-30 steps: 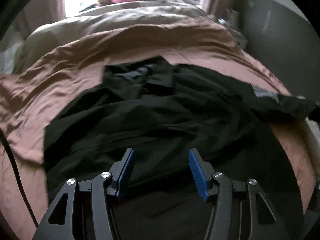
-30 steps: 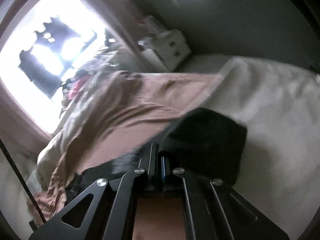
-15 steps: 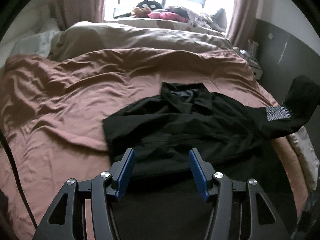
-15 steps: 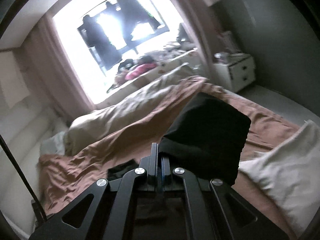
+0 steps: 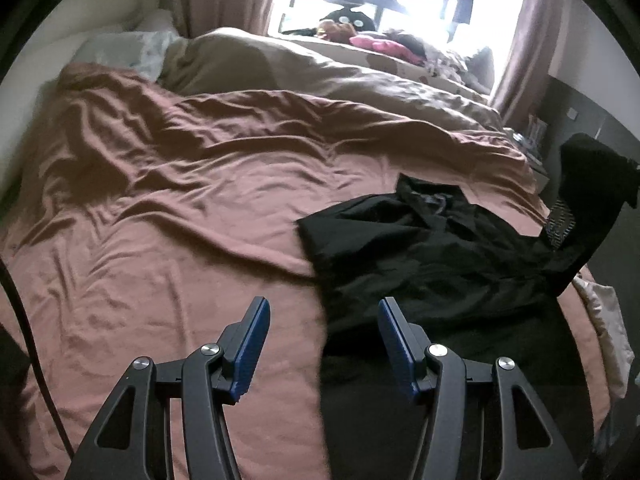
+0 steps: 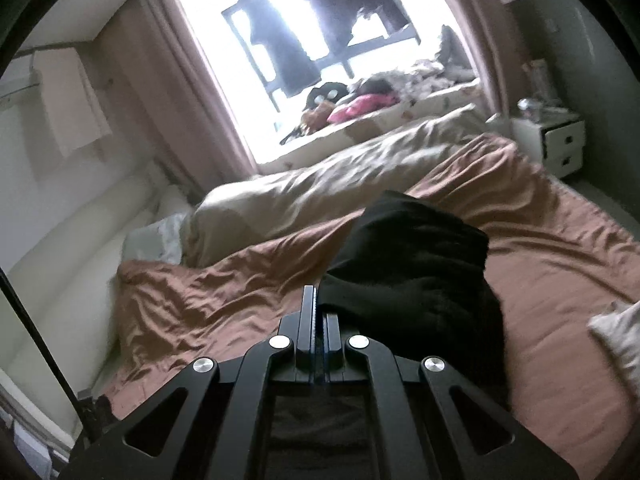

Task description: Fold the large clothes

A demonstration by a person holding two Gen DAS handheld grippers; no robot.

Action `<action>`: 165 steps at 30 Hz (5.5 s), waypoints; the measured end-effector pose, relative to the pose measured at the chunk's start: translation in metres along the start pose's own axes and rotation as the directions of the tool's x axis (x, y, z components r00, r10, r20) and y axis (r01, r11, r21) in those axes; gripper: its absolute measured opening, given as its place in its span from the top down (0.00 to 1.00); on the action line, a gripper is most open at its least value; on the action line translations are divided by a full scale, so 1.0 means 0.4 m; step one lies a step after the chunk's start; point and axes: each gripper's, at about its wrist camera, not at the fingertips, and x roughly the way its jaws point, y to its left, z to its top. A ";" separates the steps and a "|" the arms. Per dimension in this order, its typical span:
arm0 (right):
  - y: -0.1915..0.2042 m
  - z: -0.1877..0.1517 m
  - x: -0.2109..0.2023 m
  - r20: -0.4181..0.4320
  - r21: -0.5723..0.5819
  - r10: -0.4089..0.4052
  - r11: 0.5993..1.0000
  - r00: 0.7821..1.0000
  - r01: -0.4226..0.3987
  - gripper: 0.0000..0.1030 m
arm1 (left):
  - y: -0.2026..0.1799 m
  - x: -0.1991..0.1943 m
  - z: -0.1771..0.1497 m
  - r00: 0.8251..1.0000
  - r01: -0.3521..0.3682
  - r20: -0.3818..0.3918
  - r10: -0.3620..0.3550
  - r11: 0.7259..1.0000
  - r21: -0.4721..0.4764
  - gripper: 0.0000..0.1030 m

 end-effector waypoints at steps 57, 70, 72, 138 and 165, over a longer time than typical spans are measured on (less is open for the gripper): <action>-0.339 -0.056 0.161 -0.328 -0.006 -0.155 0.987 0.932 0.162 0.57 | -0.480 0.291 -0.019 0.971 0.200 -0.165 -0.171 0.962 0.186 0.30; -0.397 -0.095 0.249 -0.395 -0.011 -0.240 0.966 0.887 0.257 0.65 | -0.643 0.482 -0.069 0.963 -0.022 -0.245 0.109 0.942 0.335 0.30; -0.390 -0.099 0.252 -0.397 -0.014 -0.246 0.965 0.884 0.262 0.67 | -0.619 0.476 -0.061 0.963 -0.036 -0.241 0.123 0.940 0.339 0.30; 0.028 -0.208 0.181 -0.351 -0.212 -0.164 0.973 0.922 0.092 0.13 | -0.073 -0.174 -0.154 0.998 -0.034 0.045 0.037 0.997 -0.063 0.06; -0.079 -0.439 -0.371 -0.152 -0.188 -0.189 0.969 0.970 0.160 0.00 | -0.170 -0.469 -0.438 0.992 -0.026 0.125 0.028 1.000 -0.014 0.02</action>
